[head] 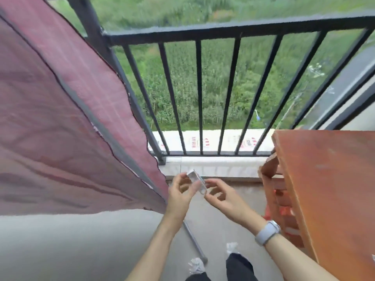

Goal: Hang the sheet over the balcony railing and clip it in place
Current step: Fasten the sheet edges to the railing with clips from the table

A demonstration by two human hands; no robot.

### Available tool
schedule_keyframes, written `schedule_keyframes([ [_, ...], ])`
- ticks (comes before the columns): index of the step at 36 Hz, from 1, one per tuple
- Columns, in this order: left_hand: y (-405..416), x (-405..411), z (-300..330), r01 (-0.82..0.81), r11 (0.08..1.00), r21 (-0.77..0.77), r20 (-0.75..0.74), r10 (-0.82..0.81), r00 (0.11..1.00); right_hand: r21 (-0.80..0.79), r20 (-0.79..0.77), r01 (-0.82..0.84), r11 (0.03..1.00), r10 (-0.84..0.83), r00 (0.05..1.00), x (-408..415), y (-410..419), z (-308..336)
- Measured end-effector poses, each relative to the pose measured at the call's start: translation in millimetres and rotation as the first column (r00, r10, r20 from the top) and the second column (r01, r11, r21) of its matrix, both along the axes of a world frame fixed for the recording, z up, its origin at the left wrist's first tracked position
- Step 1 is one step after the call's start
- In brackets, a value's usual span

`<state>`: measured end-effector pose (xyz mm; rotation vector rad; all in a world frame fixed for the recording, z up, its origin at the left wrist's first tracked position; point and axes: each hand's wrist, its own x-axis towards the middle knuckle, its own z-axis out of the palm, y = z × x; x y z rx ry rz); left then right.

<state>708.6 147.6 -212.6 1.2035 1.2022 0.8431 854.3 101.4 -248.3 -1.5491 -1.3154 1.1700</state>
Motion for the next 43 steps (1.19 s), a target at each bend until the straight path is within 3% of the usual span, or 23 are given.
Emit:
schedule_keyframes([
  [3,1.4,-1.8,19.1,-0.164,0.986,0.007,0.042,0.164,0.986,0.048,0.013,-0.159,0.986,0.158,0.987,-1.6,20.7,13.7],
  [6,3.1,-0.1,28.1,-0.2,0.98,0.009,0.076,0.199,0.977,0.111,0.014,-0.14,0.984,0.139,0.99,-1.7,35.2,21.9],
  [9,1.9,7.7,39.2,-0.291,0.957,-0.001,0.113,0.289,0.951,0.148,0.036,-0.263,0.953,0.26,0.965,7.0,54.8,32.9],
  [15,-0.8,9.4,51.3,-0.451,0.885,0.112,0.035,0.45,0.892,0.234,0.13,-0.423,0.875,0.403,0.906,4.6,83.1,51.0],
  [20,4.0,-9.8,75.3,-0.593,0.687,0.419,-0.085,0.68,0.728,0.311,0.073,-0.389,0.867,0.387,0.919,-6.3,113.9,81.0],
  [23,8.1,-21.2,96.1,-0.623,0.484,0.615,-0.085,0.825,0.559,0.344,-0.025,-0.349,0.872,0.38,0.925,-21.4,136.1,112.9],
  [26,16.6,-30.2,118.3,-0.63,0.276,0.726,-0.007,0.919,0.394,0.318,-0.278,-0.281,0.906,0.373,0.885,-41.0,155.3,151.0],
  [28,26.5,-33.7,132.8,-0.619,0.231,0.751,0.006,0.934,0.356,0.273,-0.447,-0.262,0.926,0.363,0.817,-53.0,166.7,171.5],
  [34,57.7,-30.7,165.8,-0.548,0.259,0.795,0.032,0.885,0.465,0.226,-0.649,-0.336,0.914,0.399,0.648,-72.6,180.3,211.2],
  [38,66.7,-31.5,172.9,-0.503,0.225,0.834,0.036,0.889,0.457,0.216,-0.7,-0.38,0.899,0.414,0.582,-78.5,175.6,213.6],
  [43,64.5,-33.7,178.2,-0.557,0.3,0.775,0.05,0.849,0.527,0.211,-0.731,-0.413,0.886,0.423,0.535,-80.4,166.0,210.6],
])
